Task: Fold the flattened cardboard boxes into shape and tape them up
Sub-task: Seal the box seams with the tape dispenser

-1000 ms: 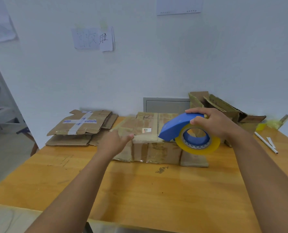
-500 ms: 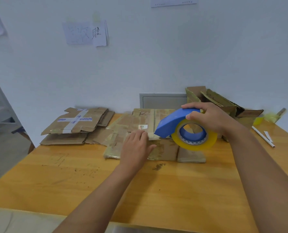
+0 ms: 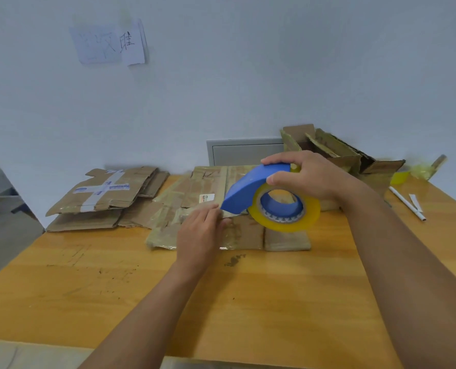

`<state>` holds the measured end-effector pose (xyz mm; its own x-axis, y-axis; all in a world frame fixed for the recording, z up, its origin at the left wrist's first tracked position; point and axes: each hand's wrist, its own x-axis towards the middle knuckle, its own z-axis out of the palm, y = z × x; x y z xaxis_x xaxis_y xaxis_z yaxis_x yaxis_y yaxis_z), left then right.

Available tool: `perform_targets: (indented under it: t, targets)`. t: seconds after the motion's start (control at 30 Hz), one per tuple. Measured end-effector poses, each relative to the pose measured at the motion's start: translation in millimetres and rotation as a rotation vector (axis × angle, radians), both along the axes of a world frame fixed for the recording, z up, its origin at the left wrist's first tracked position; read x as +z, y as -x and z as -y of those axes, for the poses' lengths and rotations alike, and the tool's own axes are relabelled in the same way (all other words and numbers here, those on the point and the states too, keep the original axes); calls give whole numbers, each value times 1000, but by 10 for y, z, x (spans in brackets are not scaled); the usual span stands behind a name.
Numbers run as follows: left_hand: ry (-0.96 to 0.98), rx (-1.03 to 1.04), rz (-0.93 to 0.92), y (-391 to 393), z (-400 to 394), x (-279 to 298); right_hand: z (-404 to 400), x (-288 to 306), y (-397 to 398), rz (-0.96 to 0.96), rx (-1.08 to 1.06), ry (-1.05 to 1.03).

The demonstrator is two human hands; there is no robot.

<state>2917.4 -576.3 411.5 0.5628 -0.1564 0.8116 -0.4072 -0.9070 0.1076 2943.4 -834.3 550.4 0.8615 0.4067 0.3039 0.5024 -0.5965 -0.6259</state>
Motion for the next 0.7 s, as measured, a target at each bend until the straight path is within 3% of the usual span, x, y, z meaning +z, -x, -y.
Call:
perform_targets:
  t: [0.17,0.47,0.7]
  targets:
    - [-57,52,13,-19,-12,12,378,-132,-3,-106,43,-87]
    - [-241,174,-142,49,203,93,533,-494,-13,-122,8,-312]
    - [-226,-16,18,-53,422,75,536,-506,-30,-133,17,-360]
